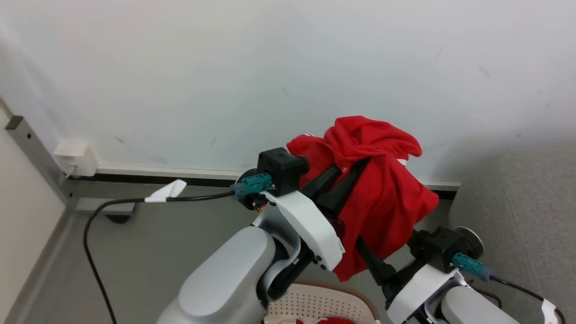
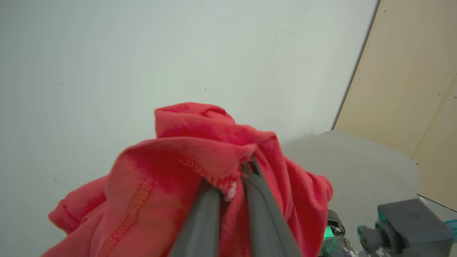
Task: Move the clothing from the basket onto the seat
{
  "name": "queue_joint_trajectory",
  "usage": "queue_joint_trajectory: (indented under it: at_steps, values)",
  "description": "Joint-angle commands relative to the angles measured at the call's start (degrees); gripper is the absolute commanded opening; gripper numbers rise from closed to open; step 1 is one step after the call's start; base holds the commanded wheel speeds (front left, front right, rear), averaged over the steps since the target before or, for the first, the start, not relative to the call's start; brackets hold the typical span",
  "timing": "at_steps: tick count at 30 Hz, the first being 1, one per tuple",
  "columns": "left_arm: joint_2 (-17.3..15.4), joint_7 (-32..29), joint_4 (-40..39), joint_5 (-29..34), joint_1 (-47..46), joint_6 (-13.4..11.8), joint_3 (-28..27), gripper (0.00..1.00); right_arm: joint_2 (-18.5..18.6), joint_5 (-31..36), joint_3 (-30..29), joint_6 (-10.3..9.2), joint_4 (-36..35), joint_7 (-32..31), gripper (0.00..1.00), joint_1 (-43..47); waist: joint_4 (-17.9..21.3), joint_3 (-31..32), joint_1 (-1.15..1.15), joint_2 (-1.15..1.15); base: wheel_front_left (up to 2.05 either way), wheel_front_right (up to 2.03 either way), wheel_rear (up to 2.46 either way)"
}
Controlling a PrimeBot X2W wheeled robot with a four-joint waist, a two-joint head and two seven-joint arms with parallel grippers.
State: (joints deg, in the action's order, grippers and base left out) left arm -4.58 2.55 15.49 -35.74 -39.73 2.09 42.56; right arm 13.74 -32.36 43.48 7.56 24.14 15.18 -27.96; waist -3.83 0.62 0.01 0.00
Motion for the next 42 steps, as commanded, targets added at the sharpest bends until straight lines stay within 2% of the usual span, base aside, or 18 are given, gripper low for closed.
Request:
queue_joint_trajectory:
  at_steps: [1,6,7,8,9,10,14,30,31,32,33,42]
  values:
    - [-0.04,0.03,-0.31,-0.14,0.09,0.22,-0.05,0.0,-0.25,-0.53,0.23,-0.14,0.13,-0.04,1.0,-0.76,-0.77,0.16,-0.01,0.0,0.0,0.0,0.0]
    - [0.47,-0.33,-0.25,-0.81,0.13,0.45,1.21,0.0,-0.72,-2.46,3.46,-0.14,2.42,-0.05,1.0,-3.42,-2.73,0.5,-0.01,0.0,0.0,0.0,0.0]
    - [0.52,-0.43,-0.19,-0.94,0.19,0.37,1.29,0.0,-0.88,-2.81,3.78,-0.14,2.8,-0.04,0.96,-3.76,-3.04,0.57,-0.01,0.0,0.0,0.0,0.0]
    - [0.56,-0.47,-0.07,-0.84,0.24,0.21,1.36,0.0,-0.98,-3.17,4.09,-0.14,3.06,-0.05,0.48,-3.96,-3.31,0.64,-0.01,0.0,0.0,0.0,0.0]
    - [0.58,-0.49,0.05,-0.94,0.32,0.05,1.37,0.0,-1.05,-3.49,4.33,-0.14,3.23,-0.05,0.19,-4.17,-3.52,0.68,-0.01,0.0,0.0,0.0,0.0]
    - [0.51,-0.49,0.23,-1.02,0.41,-0.05,1.35,0.0,-1.08,-3.78,4.57,-0.14,3.28,-0.05,0.0,-4.36,-3.67,0.73,-0.01,0.0,0.0,0.0,0.0]
    - [-0.05,-0.1,0.84,-1.2,0.68,-0.35,0.99,0.0,-0.57,-4.15,4.55,-0.14,2.53,-0.04,0.0,-4.53,-3.83,0.76,-0.01,0.0,0.0,0.0,0.0]
    - [-2.61,1.16,2.15,-2.21,2.84,-1.37,0.01,0.0,1.19,-0.17,-4.4,-0.14,-3.91,-0.05,0.0,0.64,-0.62,0.27,-0.01,0.0,0.0,0.0,0.0]
    - [-2.66,1.22,2.2,-2.23,3.15,-1.52,0.07,0.36,1.32,-0.04,-4.98,-0.14,-4.46,-0.05,0.0,0.91,-0.34,0.29,-0.01,0.0,0.0,0.0,0.0]
    - [-2.67,1.3,2.21,-2.31,3.44,-1.55,0.11,0.96,1.46,0.09,-5.55,-0.14,-4.97,-0.05,0.0,1.25,-0.06,0.3,-0.01,0.0,0.0,0.0,0.0]
    - [-2.69,1.51,2.19,-2.46,3.77,-1.6,0.12,1.0,1.62,0.27,-6.12,-0.14,-5.31,-0.05,0.0,1.57,0.25,0.33,-0.01,0.0,0.0,0.0,0.0]
    - [-4.27,2.52,0.66,-1.93,6.99,-0.89,1.83,1.0,4.22,2.87,-13.05,-0.14,-7.75,-0.03,0.0,3.89,4.9,0.5,-0.01,0.0,0.0,0.0,0.0]
